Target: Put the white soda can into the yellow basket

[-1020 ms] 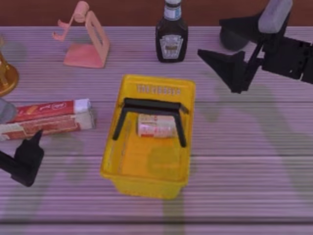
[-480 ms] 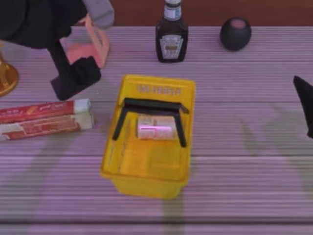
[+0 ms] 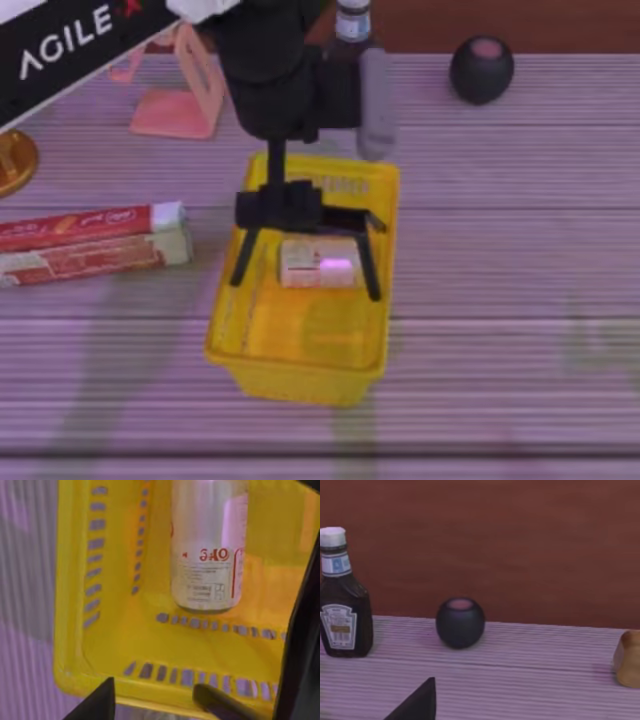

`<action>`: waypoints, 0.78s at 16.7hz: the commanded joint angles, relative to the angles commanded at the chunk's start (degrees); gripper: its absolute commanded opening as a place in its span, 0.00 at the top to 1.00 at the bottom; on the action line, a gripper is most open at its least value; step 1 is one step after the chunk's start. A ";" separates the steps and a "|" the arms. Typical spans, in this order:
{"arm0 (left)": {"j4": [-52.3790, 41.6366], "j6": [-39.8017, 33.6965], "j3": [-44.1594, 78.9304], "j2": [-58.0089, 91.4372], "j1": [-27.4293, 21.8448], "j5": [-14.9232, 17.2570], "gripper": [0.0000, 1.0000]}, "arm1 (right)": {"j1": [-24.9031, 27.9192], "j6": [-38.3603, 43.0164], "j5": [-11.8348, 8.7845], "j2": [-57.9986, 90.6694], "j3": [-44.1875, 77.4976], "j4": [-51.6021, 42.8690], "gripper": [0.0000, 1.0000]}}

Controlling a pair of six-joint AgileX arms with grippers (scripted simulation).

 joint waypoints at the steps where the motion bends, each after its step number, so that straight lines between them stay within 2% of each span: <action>1: -2.07 0.81 1.68 2.83 -0.69 -0.13 0.00 | -0.33 0.07 1.26 -2.89 -1.19 -1.21 0.00; 3: -5.01 1.81 3.75 6.54 -1.62 -0.33 0.00 | -0.78 0.18 2.97 -6.73 -2.78 -2.83 0.00; 5: -6.36 2.20 4.54 8.08 -2.01 -0.41 0.00 | -0.97 0.22 3.65 -8.24 -3.40 -3.45 0.00; 13: -4.50 2.28 2.62 8.02 -1.93 -0.41 0.00 | -0.97 0.22 3.65 -8.24 -3.40 -3.45 0.00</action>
